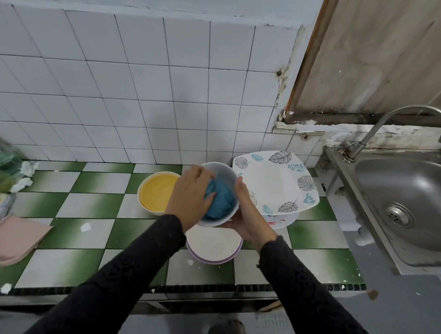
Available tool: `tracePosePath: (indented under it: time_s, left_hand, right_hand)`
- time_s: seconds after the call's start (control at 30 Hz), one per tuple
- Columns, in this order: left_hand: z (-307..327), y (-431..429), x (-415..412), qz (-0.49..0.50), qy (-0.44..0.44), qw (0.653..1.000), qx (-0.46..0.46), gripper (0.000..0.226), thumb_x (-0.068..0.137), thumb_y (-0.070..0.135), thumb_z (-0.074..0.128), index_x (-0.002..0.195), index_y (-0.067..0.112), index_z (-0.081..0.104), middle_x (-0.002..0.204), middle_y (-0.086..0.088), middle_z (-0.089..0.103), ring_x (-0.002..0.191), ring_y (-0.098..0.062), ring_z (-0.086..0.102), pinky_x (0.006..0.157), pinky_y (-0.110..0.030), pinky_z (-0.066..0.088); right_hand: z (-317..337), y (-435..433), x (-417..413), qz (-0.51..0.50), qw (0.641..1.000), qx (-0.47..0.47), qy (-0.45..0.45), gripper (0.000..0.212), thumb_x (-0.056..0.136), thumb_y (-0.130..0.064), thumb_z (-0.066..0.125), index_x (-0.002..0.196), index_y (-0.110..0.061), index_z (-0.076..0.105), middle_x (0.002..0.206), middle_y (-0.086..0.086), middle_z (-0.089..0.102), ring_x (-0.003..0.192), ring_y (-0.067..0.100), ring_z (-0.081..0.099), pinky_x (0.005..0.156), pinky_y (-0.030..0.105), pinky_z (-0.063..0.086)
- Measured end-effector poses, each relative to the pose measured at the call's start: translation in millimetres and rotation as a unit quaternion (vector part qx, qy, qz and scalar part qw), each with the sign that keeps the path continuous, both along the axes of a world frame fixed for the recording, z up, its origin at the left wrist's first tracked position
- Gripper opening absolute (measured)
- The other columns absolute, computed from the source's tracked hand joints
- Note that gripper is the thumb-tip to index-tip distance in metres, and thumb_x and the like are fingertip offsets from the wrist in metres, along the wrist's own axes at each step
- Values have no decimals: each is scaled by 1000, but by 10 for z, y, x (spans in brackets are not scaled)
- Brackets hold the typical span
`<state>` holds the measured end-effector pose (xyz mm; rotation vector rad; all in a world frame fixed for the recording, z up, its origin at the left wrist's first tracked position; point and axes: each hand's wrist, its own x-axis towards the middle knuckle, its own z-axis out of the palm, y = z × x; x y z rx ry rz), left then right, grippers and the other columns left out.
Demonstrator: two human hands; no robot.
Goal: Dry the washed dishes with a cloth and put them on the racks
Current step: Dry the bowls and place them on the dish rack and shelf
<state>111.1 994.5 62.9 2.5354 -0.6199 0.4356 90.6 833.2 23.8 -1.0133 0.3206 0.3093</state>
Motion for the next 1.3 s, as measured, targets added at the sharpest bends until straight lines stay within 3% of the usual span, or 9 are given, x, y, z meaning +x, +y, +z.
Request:
tracePosePath:
  time_s: [0.1, 0.27, 0.37, 0.57, 0.73, 0.8, 0.97, 1.13, 1.3]
  left_hand:
    - [-76, -78, -146, -46, 86, 995, 17, 34, 99, 17, 52, 133, 16, 56, 131, -7, 57, 112, -23, 55, 101, -40, 49]
    - [-77, -126, -279, -95, 261, 958, 65, 77, 96, 61, 42, 157, 26, 12, 164, 8, 12, 150, -12, 12, 119, -30, 12]
    - [-38, -131, -298, -96, 244, 962, 79, 82, 89, 62, 56, 154, 25, 25, 156, 8, 33, 140, -12, 35, 112, -24, 26]
    - [-107, -7, -235, -90, 182, 979, 30, 42, 90, 38, 68, 127, 21, 56, 120, 2, 65, 101, -12, 57, 93, -28, 50]
    - [19, 58, -116, -110, 186, 973, -80, 32, 88, 30, 72, 116, 23, 58, 100, 13, 62, 85, -5, 58, 77, -20, 51]
    - [125, 70, -109, -69, 259, 935, -231, 33, 86, 27, 74, 114, 24, 58, 101, 10, 66, 89, -7, 63, 75, -19, 54]
    - [182, 188, -51, -71, 454, 682, -569, 48, 80, 32, 79, 120, 13, 61, 112, -8, 72, 101, -26, 69, 79, -39, 60]
    - [18, 211, 4, -40, 467, 625, -624, 90, 51, 49, 93, 129, 20, 59, 122, -9, 69, 107, -29, 68, 80, -44, 59]
    - [-155, 250, 63, 69, 424, 605, -671, 43, 87, 35, 68, 125, 16, 61, 119, -10, 70, 110, -32, 65, 76, -43, 59]
  right_hand:
    - [-9, -24, -6, -12, 1000, 11, 1, 84, 77, -73, 71, 147, -36, 42, 145, 16, 50, 122, 41, 61, 82, 68, 55]
    - [99, -87, -17, -2, 1000, 15, -25, 60, 92, -63, 51, 144, -34, 42, 139, 14, 58, 117, 33, 66, 85, 55, 59]
    - [99, -108, 6, 5, 1000, 15, -20, 69, 85, -68, 52, 145, -36, 39, 139, 15, 56, 117, 38, 65, 82, 58, 59]
    - [-60, -94, 73, 1, 1000, 22, 13, 92, 71, -78, 71, 147, -34, 43, 141, 18, 56, 118, 44, 63, 88, 71, 52]
    - [121, -257, 135, 62, 995, -75, 23, 88, 75, -87, 52, 143, -31, 49, 130, 15, 65, 104, 36, 72, 76, 45, 60]
    - [173, -351, 184, 84, 988, -124, 25, 81, 81, -87, 31, 138, -34, 53, 119, 13, 65, 96, 30, 71, 70, 36, 56]
    - [27, -277, 151, 17, 998, -2, 62, 93, 74, -87, 53, 142, -23, 54, 141, 12, 58, 129, 33, 54, 112, 56, 40]
    - [-47, -169, 82, -48, 985, 122, 114, 57, 95, -59, 51, 127, -15, 64, 127, 14, 66, 119, 33, 58, 93, 45, 52]
    - [66, -155, 130, -92, 975, 198, 44, 33, 93, -20, 57, 124, -10, 65, 115, 10, 71, 105, 25, 69, 85, 38, 60]
